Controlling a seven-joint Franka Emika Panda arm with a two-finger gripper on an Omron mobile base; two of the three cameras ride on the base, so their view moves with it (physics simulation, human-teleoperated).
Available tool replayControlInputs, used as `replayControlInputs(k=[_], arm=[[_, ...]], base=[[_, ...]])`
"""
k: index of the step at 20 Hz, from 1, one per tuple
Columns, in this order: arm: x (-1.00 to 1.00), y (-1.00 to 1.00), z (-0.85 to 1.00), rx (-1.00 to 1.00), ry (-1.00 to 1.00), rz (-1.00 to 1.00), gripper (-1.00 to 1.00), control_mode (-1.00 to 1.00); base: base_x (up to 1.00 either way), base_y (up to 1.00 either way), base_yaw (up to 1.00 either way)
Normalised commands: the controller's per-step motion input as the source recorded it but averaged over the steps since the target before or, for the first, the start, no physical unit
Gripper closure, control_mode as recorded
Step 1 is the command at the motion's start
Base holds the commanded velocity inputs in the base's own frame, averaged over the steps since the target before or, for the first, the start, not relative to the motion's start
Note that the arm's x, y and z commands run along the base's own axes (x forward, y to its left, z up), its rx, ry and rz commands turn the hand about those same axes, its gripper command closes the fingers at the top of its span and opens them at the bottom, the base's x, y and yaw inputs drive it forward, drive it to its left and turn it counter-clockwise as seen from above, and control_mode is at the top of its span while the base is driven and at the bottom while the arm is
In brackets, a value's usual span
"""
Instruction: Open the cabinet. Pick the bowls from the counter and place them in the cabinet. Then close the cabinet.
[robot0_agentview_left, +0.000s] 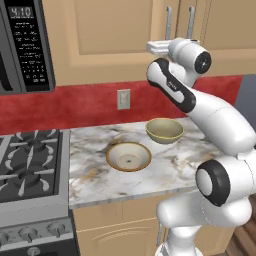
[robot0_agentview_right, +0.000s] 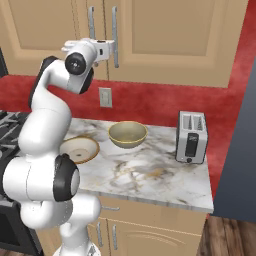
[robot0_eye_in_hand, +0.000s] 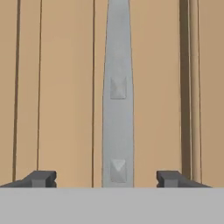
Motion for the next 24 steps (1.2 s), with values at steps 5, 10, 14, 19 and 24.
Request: replayControlInputs(k=[5, 10, 14, 19, 24], arm=[[0.05, 0.0, 0.0, 0.0, 0.0, 0.0, 1.0, -1.0], [0.0, 0.0, 0.0, 0.0, 0.0, 0.0, 1.0, -1.0], [0.0, 0.0, 0.0, 0.0, 0.0, 0.0, 1.0, -1.0], [-0.17, 0.07, 0.0, -0.01, 0.0, 0.0, 1.0, -1.0], [-0.48, 0.36, 0.0, -0.05, 0.0, -0.01, 1.0, -1.0]], base=[[0.0, 0.0, 0.0], [0.0, 0.0, 0.0], [0.0, 0.0, 0.0], [0.0, 0.0, 0.0], [0.0, 0.0, 0.0]])
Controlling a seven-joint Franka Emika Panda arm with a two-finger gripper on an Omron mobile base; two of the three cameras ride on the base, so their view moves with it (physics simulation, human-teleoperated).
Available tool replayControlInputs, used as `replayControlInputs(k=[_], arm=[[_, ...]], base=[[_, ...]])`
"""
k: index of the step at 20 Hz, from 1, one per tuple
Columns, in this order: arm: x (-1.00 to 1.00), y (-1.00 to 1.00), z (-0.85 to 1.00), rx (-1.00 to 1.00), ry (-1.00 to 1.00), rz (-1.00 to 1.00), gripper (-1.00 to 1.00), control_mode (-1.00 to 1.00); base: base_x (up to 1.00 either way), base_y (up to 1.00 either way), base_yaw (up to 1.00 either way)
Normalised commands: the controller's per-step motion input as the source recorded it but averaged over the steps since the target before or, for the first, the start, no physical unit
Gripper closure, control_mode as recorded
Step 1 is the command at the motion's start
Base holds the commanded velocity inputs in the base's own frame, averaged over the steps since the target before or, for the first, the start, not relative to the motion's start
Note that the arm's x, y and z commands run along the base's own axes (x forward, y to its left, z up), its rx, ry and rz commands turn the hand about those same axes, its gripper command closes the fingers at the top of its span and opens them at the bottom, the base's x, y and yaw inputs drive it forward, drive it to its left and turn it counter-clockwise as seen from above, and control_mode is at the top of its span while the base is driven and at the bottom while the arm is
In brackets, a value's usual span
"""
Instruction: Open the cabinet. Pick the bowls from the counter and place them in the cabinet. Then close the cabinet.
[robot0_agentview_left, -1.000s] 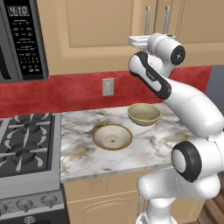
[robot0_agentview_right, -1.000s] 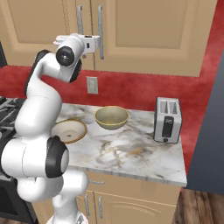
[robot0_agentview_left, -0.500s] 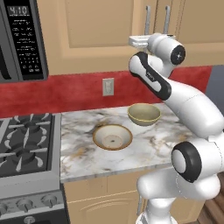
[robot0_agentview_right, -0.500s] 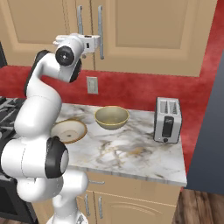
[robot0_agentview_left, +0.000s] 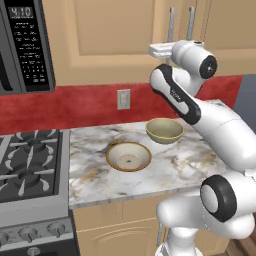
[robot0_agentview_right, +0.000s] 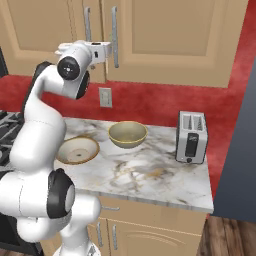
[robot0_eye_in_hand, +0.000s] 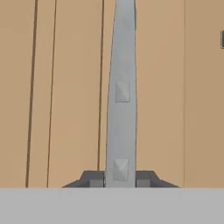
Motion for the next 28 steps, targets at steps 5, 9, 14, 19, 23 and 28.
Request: replayControlInputs(k=[5, 9, 14, 19, 23, 28], arm=[[-0.66, 0.67, 0.0, -0.09, 0.0, -0.05, 1.0, -1.0], [-0.79, 0.9, 0.0, -0.11, 0.0, -0.1, 1.0, -1.0], [-0.87, 0.97, 0.0, -0.1, 0.0, -0.13, 1.0, -1.0], [-0.91, 1.0, 0.0, -0.09, 0.0, -0.16, 1.0, -1.0], [-0.94, 1.0, 0.0, -0.08, 0.0, -0.2, 1.0, -1.0], [-0.89, 0.91, 0.0, -0.07, 0.0, -0.22, 1.0, -1.0]], base=[[0.0, 0.0, 0.0], [0.0, 0.0, 0.0], [0.0, 0.0, 0.0], [0.0, 0.0, 0.0], [0.0, 0.0, 0.0], [0.0, 0.0, 0.0]])
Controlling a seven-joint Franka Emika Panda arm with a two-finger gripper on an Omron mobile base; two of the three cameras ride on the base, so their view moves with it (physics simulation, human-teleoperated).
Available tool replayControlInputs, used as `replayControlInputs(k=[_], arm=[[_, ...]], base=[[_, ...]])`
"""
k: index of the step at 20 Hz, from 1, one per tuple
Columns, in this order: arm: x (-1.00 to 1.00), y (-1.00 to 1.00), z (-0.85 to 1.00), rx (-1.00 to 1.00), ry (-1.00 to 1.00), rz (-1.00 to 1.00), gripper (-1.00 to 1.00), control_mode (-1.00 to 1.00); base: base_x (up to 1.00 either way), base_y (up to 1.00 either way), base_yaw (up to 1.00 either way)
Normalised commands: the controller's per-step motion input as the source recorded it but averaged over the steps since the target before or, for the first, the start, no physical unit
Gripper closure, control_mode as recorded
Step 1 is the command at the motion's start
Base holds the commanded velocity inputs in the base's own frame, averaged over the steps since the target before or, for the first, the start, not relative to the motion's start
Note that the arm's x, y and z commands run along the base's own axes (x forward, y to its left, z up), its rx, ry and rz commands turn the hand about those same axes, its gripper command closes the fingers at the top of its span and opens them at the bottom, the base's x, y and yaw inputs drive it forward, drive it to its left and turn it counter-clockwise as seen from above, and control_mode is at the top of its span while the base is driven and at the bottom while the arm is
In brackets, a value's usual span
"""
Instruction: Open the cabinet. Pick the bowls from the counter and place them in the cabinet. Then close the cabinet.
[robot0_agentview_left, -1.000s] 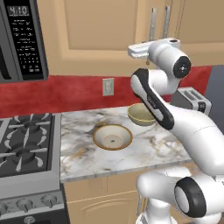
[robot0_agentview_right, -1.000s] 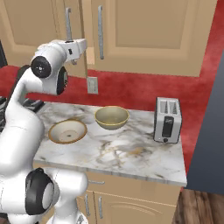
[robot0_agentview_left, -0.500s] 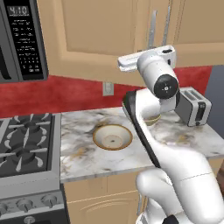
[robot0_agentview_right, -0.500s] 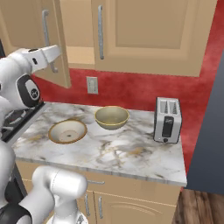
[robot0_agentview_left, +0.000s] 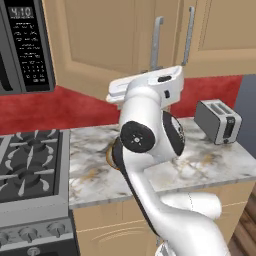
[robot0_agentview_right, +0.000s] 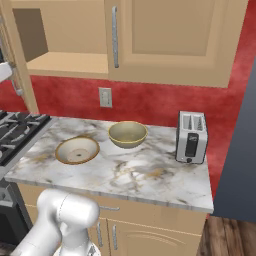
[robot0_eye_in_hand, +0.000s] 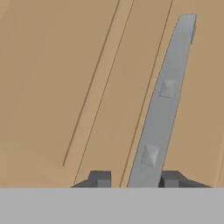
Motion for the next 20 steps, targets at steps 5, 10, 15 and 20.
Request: replayControlInputs(k=[5, 10, 15, 20], arm=[[-0.83, 0.39, -0.17, -0.03, 0.0, -0.13, -1.0, -1.0], [-0.83, -0.07, -0.19, 0.0, 0.0, -0.01, -1.0, -1.0], [-0.64, -0.65, -0.08, 0.01, 0.04, 0.02, -1.0, -1.0], [-0.08, -0.96, 0.0, 0.08, 0.13, 0.15, -1.0, -1.0]], base=[[0.0, 0.0, 0.0], [0.0, 0.0, 0.0], [0.0, 0.0, 0.0], [0.0, 0.0, 0.0]])
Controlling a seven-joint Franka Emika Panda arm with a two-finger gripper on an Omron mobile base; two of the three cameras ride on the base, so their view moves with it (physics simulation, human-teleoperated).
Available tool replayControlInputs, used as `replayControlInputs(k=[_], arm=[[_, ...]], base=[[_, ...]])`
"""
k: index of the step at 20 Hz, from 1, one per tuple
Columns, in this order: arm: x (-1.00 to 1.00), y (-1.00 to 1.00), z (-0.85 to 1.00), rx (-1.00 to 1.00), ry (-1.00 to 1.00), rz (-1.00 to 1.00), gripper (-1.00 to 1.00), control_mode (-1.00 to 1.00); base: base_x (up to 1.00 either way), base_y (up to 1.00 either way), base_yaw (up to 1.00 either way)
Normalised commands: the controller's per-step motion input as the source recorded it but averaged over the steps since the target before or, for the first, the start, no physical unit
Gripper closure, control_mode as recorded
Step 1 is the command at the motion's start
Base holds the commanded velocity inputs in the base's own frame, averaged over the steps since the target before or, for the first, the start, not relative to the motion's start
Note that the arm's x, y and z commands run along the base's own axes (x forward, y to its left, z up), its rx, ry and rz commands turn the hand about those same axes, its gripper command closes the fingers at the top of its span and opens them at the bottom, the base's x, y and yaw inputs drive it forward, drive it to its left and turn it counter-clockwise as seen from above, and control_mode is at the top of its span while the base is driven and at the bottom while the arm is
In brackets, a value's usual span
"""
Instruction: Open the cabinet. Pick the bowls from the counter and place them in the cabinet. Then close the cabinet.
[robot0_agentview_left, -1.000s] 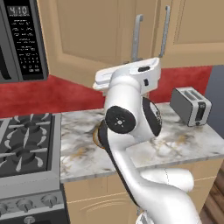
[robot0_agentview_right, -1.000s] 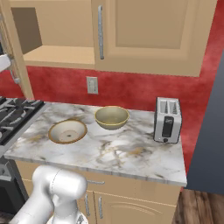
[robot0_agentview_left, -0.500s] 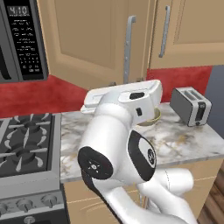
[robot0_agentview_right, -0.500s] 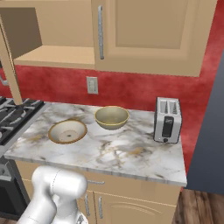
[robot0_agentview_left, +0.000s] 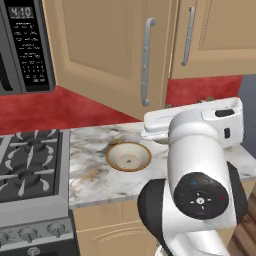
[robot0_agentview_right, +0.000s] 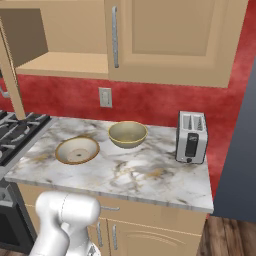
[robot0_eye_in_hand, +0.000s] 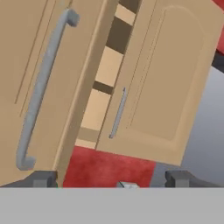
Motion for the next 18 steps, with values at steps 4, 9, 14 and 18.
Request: replayControlInputs(k=[4, 9, 14, 18], arm=[[0.0, -1.0, 0.0, 0.11, 0.13, 0.21, -1.0, -1.0], [0.0, -0.93, 0.0, 0.1, 0.16, 0.22, -1.0, -1.0], [0.01, -0.57, 0.02, 0.07, 0.11, 0.25, -1.0, -1.0], [0.22, -0.15, 0.0, 0.01, 0.08, 0.1, -1.0, -1.0]], base=[[0.0, 0.0, 0.0], [0.0, 0.0, 0.0], [0.0, 0.0, 0.0], [0.0, 0.0, 0.0]])
